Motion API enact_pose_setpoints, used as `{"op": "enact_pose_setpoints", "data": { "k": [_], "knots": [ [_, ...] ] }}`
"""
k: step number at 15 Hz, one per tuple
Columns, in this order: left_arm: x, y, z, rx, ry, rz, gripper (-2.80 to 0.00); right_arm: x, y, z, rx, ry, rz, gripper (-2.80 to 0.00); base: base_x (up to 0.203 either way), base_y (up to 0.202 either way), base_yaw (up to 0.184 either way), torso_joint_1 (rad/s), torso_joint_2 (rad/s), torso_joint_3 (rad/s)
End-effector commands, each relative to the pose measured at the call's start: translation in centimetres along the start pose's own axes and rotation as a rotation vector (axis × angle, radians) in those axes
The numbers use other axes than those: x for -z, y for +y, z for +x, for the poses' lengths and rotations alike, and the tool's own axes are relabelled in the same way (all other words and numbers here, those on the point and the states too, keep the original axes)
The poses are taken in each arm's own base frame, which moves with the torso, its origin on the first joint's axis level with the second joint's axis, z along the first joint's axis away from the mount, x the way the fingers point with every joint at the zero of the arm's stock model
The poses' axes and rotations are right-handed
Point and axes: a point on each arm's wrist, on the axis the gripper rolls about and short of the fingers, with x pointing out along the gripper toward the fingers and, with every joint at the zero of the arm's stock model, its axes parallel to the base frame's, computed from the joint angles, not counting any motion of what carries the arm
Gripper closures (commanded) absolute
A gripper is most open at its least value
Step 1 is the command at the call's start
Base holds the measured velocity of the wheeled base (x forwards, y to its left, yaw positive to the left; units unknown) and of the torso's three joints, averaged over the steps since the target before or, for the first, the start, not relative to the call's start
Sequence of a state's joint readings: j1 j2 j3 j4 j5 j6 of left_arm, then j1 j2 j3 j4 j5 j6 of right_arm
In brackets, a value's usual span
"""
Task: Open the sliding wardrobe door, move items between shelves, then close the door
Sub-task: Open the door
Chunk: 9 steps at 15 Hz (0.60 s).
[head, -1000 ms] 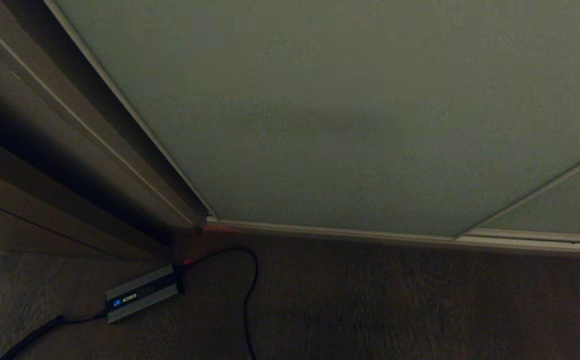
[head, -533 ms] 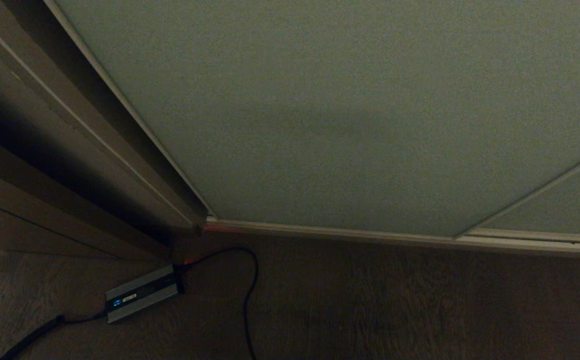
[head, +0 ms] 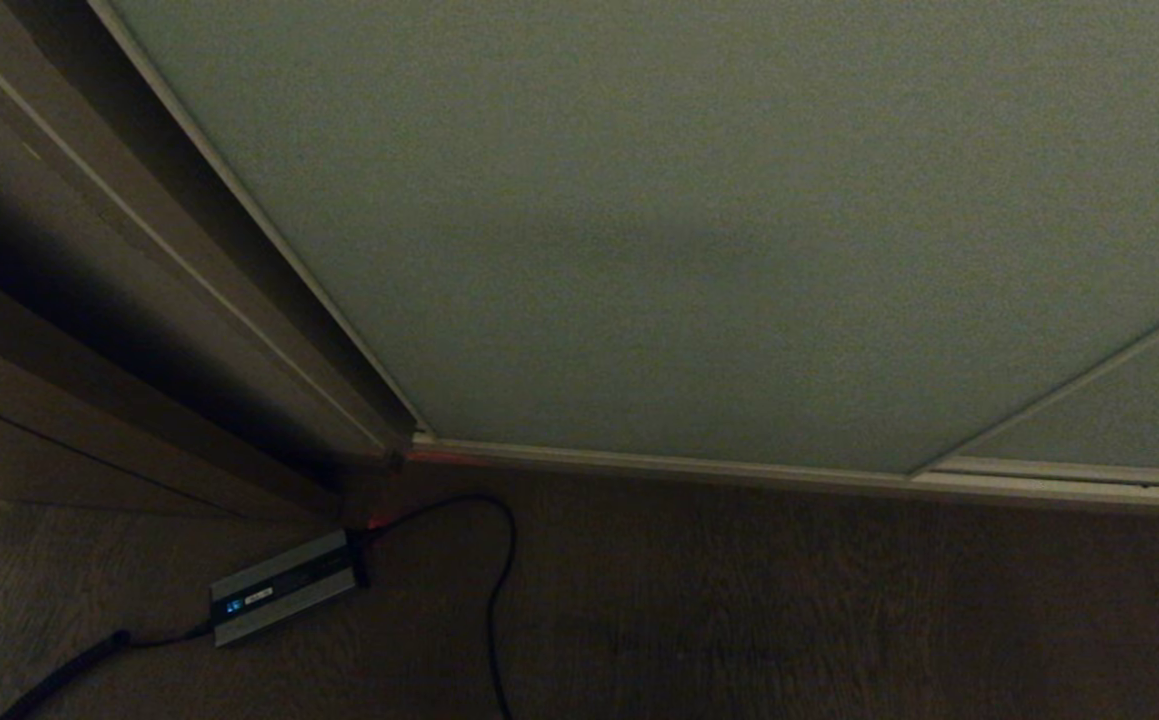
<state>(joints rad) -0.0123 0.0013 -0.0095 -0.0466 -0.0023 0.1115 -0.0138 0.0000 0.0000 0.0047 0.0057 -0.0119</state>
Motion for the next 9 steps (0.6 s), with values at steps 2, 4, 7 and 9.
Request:
{"op": "enact_pose_setpoints", "data": {
  "k": [2,4,7,9],
  "knots": [
    [-5.8,0.6,-1.4,-0.022,-0.185,0.031,0.0,0.1,0.0,0.0,0.0,0.004,0.0,0.0,0.0,0.0,0.0,0.0,0.0,0.0],
    [-10.6,1.2,-1.4,-0.037,-0.242,0.035,0.0,0.1,0.0,0.0,0.0,0.003,0.0,0.0,0.0,0.0,0.0,0.0,0.0,0.0],
    [-17.5,2.0,1.6,-0.15,-0.32,0.017,0.0,0.1,0.0,0.0,0.0,0.005,0.0,0.0,0.0,0.0,0.0,0.0,0.0,0.0],
    [-22.1,2.7,4.3,-0.235,-0.427,0.013,0.0,0.1,0.0,0.0,0.0,0.004,0.0,0.0,0.0,0.0,0.0,0.0,0.0,0.0]
  ]
}}
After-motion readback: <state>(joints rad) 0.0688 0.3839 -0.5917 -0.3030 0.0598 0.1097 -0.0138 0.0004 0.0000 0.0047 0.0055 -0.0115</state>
